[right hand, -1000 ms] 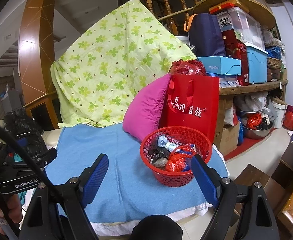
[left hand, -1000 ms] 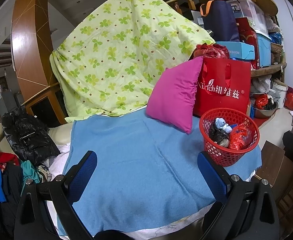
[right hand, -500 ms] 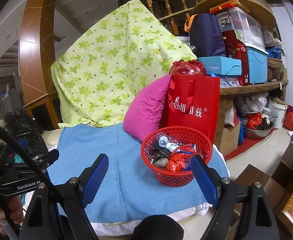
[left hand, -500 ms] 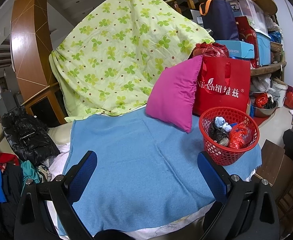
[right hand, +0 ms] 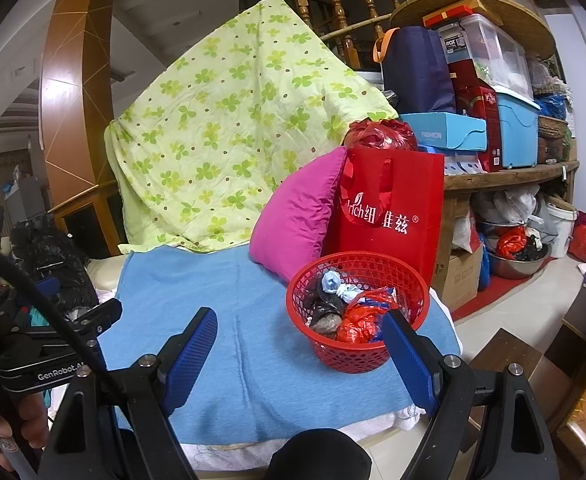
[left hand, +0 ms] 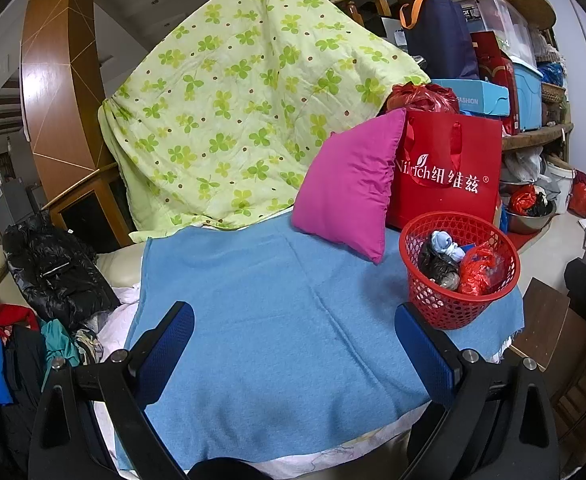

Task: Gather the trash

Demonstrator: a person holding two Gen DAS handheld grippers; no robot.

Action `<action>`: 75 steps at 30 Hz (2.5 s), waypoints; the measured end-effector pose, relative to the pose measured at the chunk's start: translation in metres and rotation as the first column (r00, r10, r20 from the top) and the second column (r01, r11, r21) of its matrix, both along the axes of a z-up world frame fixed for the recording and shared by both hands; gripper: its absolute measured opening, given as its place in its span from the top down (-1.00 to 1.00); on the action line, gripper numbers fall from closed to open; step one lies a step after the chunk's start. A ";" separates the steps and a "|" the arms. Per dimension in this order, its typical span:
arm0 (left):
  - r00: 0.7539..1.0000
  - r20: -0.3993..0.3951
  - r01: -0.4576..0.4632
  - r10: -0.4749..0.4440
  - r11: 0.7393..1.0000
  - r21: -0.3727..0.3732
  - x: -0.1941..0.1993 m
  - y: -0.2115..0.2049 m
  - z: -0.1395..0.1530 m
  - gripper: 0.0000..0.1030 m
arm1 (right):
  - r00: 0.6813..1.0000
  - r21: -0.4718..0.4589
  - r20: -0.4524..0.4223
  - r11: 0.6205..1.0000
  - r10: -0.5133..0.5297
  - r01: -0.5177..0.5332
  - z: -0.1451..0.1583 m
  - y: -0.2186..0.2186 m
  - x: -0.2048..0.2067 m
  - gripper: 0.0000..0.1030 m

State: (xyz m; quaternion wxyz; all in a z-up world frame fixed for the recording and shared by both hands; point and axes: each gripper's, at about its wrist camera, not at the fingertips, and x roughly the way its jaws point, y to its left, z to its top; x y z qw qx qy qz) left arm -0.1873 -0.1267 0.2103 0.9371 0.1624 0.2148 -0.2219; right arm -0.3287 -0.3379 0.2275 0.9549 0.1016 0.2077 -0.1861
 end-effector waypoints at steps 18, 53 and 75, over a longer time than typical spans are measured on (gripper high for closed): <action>1.000 -0.006 -0.005 0.005 1.000 0.008 0.004 0.005 -0.004 -0.94 | 1.000 -0.006 0.005 1.000 0.002 -0.002 0.002 0.008 0.002 -0.68; 1.000 -0.025 -0.013 0.013 1.000 0.009 0.010 0.011 -0.007 -0.94 | 1.000 -0.008 -0.004 1.000 0.002 -0.002 0.001 0.011 0.005 -0.68; 0.999 -0.031 -0.012 0.013 1.000 0.022 0.009 0.008 -0.012 -0.94 | 1.000 0.000 -0.010 1.000 0.006 -0.006 -0.005 0.002 0.005 -0.68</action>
